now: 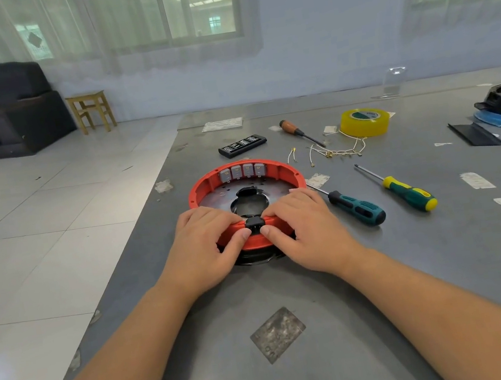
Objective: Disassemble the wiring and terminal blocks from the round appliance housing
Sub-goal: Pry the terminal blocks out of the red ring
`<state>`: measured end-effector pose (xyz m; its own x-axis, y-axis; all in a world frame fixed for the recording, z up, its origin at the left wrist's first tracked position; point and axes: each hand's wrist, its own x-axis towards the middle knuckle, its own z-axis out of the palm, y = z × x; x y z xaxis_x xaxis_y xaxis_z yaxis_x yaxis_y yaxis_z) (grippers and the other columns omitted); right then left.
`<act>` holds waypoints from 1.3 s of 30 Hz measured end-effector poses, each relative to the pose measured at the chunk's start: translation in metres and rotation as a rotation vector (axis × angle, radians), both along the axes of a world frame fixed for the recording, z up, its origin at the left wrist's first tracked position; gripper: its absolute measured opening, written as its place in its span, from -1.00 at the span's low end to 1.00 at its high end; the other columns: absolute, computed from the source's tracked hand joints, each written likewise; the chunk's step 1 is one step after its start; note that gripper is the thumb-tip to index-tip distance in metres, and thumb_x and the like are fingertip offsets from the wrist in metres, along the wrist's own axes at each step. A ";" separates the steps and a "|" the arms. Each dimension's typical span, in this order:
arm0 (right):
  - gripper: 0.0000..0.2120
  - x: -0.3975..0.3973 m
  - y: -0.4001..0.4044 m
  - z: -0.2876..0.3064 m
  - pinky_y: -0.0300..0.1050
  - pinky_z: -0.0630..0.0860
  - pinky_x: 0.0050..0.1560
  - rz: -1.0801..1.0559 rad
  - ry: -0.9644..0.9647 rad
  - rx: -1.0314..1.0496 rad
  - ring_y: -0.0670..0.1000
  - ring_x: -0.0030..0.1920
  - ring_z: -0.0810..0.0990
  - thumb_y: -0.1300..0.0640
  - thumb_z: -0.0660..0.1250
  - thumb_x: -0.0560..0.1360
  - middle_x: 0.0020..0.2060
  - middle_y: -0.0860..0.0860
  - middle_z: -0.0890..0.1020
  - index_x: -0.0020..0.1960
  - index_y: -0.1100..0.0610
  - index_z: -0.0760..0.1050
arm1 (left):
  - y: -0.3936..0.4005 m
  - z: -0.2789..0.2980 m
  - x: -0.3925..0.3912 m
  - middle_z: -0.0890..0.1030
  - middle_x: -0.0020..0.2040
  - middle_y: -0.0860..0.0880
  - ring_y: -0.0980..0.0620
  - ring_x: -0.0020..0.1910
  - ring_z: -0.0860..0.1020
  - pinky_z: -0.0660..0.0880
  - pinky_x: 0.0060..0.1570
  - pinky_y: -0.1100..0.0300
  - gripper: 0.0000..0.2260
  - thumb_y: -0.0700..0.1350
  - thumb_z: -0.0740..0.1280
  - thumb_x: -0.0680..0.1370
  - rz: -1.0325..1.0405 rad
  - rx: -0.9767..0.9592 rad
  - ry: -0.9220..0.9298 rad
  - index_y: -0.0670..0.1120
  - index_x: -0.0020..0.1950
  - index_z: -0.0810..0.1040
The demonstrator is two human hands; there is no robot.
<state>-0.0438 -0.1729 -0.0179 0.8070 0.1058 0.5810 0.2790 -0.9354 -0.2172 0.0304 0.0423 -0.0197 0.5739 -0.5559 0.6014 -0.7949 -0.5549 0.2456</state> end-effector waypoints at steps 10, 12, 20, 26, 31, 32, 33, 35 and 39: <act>-0.71 -0.002 0.002 0.001 -0.09 0.22 0.40 -0.012 -0.015 -0.015 -0.03 0.13 0.52 -0.16 0.22 0.62 0.00 -0.12 0.64 0.16 -0.02 0.59 | -0.003 0.000 0.001 0.68 0.04 0.13 0.05 0.14 0.56 0.24 0.34 0.08 -0.59 0.23 0.17 0.60 -0.012 0.012 0.027 0.03 0.17 0.68; -0.72 -0.002 0.001 0.001 -0.09 0.21 0.40 0.000 -0.010 -0.005 -0.03 0.12 0.52 -0.14 0.22 0.63 -0.01 -0.12 0.64 0.15 -0.01 0.59 | -0.002 0.001 0.003 0.67 0.03 0.17 0.08 0.13 0.57 0.22 0.33 0.10 -0.61 0.20 0.15 0.63 -0.039 -0.001 0.025 0.04 0.16 0.68; -0.74 -0.001 0.000 0.001 -0.08 0.17 0.43 0.045 0.040 0.052 -0.07 0.15 0.49 -0.08 0.16 0.66 0.01 -0.15 0.62 0.16 -0.02 0.58 | -0.012 0.013 0.016 0.60 -0.30 0.09 0.08 -0.23 0.54 0.33 0.22 0.06 -0.56 0.17 0.02 0.66 -0.056 -0.020 0.115 0.08 -0.07 0.66; -0.77 0.000 -0.004 0.001 -0.13 0.14 0.44 0.067 0.036 0.065 -0.08 0.16 0.49 0.01 0.17 0.63 0.03 -0.16 0.62 0.16 -0.03 0.57 | -0.025 0.012 0.014 0.49 -0.42 0.03 0.02 -0.32 0.49 0.32 0.09 0.03 -0.51 0.18 -0.04 0.66 0.020 -0.007 0.078 0.00 -0.18 0.59; -0.69 -0.001 -0.006 0.001 -0.24 0.08 0.43 0.085 0.052 0.090 -0.14 0.24 0.43 0.05 0.18 0.56 0.11 -0.16 0.59 0.25 -0.04 0.55 | -0.032 0.017 0.016 0.47 -0.46 0.00 -0.09 -0.41 0.46 0.29 -0.18 0.04 -0.51 0.16 -0.01 0.66 0.062 -0.062 0.027 -0.06 -0.25 0.53; -0.69 0.000 -0.008 0.001 -0.26 0.09 0.43 0.093 0.051 0.094 -0.15 0.27 0.41 0.04 0.20 0.55 0.14 -0.16 0.58 0.26 -0.04 0.54 | -0.033 0.016 0.016 0.44 -0.47 0.01 -0.09 -0.42 0.44 0.29 -0.19 0.03 -0.52 0.16 0.01 0.66 0.075 -0.064 0.019 -0.06 -0.28 0.49; -0.70 0.000 -0.010 0.002 -0.26 0.10 0.42 0.096 0.046 0.093 -0.16 0.31 0.39 0.02 0.22 0.55 0.17 -0.17 0.56 0.26 -0.04 0.54 | -0.034 0.015 0.015 0.40 -0.48 0.03 -0.09 -0.43 0.42 0.30 -0.17 0.01 -0.54 0.15 0.02 0.66 0.086 -0.060 0.008 -0.04 -0.31 0.44; -0.74 0.000 -0.016 0.003 -0.29 0.07 0.42 0.068 0.032 0.081 -0.18 0.38 0.34 -0.06 0.26 0.57 0.19 -0.19 0.53 0.22 -0.06 0.54 | -0.035 0.010 0.011 0.32 -0.48 0.09 -0.07 -0.41 0.40 0.36 -0.10 -0.04 -0.60 0.10 0.06 0.66 0.089 -0.065 -0.021 0.00 -0.33 0.36; -0.80 0.001 -0.024 0.006 -0.33 0.02 0.41 0.017 0.089 0.068 -0.25 0.31 0.36 -0.15 0.23 0.61 0.13 -0.25 0.54 0.15 -0.12 0.54 | -0.031 0.002 0.013 0.55 -0.28 0.06 -0.03 -0.20 0.48 0.37 0.02 -0.06 -0.64 0.03 0.09 0.68 0.049 -0.164 0.027 -0.05 -0.12 0.59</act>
<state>-0.0428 -0.1971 -0.0116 0.8540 0.0822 0.5137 0.2711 -0.9131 -0.3046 0.0433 0.0110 -0.0172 0.6149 -0.4222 0.6661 -0.7598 -0.5435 0.3568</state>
